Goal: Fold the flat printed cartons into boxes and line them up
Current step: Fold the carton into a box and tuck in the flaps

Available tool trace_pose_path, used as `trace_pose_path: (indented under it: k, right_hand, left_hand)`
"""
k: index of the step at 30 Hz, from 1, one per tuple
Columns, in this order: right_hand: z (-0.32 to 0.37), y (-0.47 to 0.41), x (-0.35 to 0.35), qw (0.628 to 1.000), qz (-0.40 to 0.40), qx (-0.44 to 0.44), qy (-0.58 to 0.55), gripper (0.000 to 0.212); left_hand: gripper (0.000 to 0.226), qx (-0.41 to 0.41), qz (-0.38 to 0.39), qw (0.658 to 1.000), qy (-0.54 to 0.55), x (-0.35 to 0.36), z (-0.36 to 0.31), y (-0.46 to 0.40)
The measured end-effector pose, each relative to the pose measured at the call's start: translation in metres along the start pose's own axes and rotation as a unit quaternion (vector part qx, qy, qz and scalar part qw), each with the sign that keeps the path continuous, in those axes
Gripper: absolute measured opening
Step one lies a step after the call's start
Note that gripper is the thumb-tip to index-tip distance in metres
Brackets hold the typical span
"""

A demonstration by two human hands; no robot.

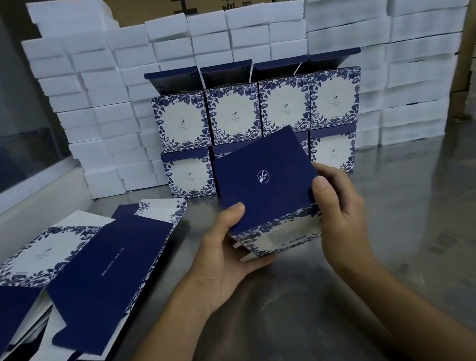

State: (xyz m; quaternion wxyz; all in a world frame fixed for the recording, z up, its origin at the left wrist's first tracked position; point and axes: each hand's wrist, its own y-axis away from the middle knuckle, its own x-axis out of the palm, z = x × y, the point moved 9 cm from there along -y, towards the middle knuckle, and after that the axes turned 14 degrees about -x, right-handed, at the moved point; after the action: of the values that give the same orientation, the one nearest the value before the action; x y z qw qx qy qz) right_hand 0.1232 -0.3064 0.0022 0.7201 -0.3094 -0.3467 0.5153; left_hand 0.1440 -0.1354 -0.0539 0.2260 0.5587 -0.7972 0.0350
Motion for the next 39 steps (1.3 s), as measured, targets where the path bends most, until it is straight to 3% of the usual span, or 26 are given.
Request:
trace_pose_path:
  k: [3, 7, 9, 13, 18, 23, 28, 31, 36, 39]
  right_hand:
    - [-0.016, 0.008, -0.006, 0.995, -0.043, 0.055, 0.07, 0.03]
    - [-0.037, 0.017, -0.016, 0.979, -0.065, 0.137, 0.137, 0.04]
    - [-0.045, 0.024, -0.01, 0.967, -0.035, 0.199, 0.154, 0.041]
    - [-0.04, 0.037, 0.03, 0.971, 0.062, 0.232, 0.017, 0.061]
    - [-0.028, 0.048, 0.061, 0.959, 0.16, 0.227, -0.061, 0.055]
    - [-0.028, 0.045, 0.061, 0.963, 0.175, 0.201, -0.042, 0.052]
    - [-0.03, 0.046, 0.062, 0.965, 0.182, 0.185, -0.03, 0.049]
    - [-0.03, 0.045, 0.059, 0.965, 0.163, 0.198, -0.052, 0.052]
    - [-0.036, 0.037, 0.034, 0.968, 0.062, 0.24, -0.046, 0.064]
    - [-0.038, 0.032, 0.029, 0.964, 0.059, 0.253, -0.059, 0.06]
  left_hand:
    - [0.053, 0.055, -0.054, 0.995, -0.062, 0.001, -0.004, 0.0]
    - [0.048, 0.156, -0.14, 0.974, -0.09, -0.006, -0.016, 0.007]
    - [0.048, 0.189, -0.197, 0.955, -0.12, -0.009, -0.02, 0.011]
    - [0.072, 0.206, -0.264, 0.932, -0.139, -0.017, -0.023, 0.013]
    - [0.074, 0.226, -0.277, 0.923, -0.143, -0.024, -0.03, 0.016]
    - [0.064, 0.233, -0.297, 0.913, -0.156, -0.025, -0.031, 0.019]
    - [0.076, 0.216, -0.294, 0.918, -0.155, -0.028, -0.032, 0.019]
    - [0.072, 0.222, -0.286, 0.917, -0.168, -0.022, -0.034, 0.021]
    - [0.067, 0.226, -0.276, 0.911, -0.208, -0.011, -0.037, 0.025]
    - [0.072, 0.225, -0.281, 0.908, -0.214, -0.011, -0.039, 0.026]
